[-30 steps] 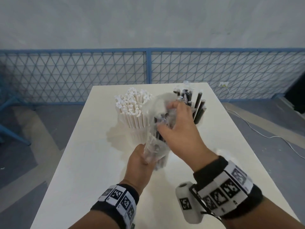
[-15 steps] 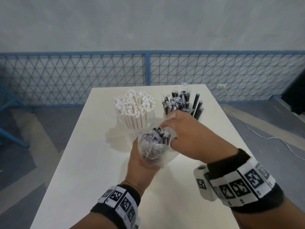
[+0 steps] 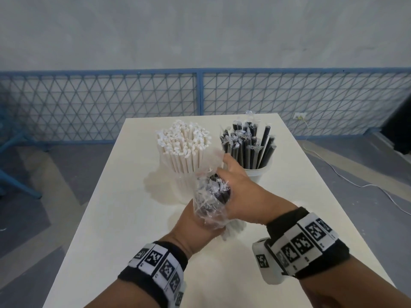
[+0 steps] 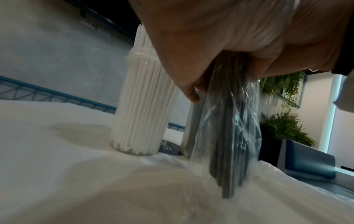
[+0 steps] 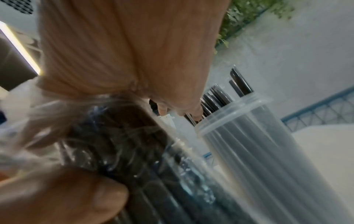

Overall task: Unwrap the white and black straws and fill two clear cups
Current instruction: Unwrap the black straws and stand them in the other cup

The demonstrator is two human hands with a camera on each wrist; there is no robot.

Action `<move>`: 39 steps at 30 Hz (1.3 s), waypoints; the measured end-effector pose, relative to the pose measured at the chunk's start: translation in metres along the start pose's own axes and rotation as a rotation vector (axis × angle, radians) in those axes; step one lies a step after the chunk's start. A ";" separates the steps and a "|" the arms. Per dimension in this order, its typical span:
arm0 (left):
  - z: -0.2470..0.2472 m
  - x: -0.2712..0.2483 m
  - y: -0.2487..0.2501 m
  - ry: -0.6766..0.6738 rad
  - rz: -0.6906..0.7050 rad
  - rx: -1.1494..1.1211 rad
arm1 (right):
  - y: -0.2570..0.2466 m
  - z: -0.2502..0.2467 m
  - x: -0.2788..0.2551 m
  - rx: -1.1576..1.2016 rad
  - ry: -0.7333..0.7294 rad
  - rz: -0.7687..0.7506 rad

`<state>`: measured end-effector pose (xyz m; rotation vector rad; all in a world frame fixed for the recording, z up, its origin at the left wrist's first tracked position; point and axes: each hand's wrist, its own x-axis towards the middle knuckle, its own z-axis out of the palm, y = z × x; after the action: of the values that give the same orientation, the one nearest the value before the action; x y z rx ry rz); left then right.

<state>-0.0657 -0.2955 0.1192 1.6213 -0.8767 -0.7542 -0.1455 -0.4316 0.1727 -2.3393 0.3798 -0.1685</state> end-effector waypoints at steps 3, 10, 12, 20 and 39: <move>-0.003 0.004 0.014 -0.114 -0.011 0.115 | 0.004 0.006 0.002 0.025 0.066 0.030; -0.026 0.022 0.039 -0.464 -0.034 0.308 | -0.004 0.009 -0.008 0.339 0.256 0.025; -0.031 0.023 0.043 -0.516 -0.100 0.295 | -0.012 0.012 -0.008 0.274 0.327 -0.013; -0.023 0.015 0.019 -0.190 -0.139 -0.938 | -0.010 0.003 -0.002 0.628 0.428 0.103; -0.030 0.030 0.006 -0.078 -0.237 -0.758 | -0.018 0.018 -0.015 0.974 0.319 0.156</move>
<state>-0.0259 -0.3070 0.1304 1.0218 -0.3674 -1.1524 -0.1517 -0.4029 0.1727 -1.3170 0.4914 -0.5231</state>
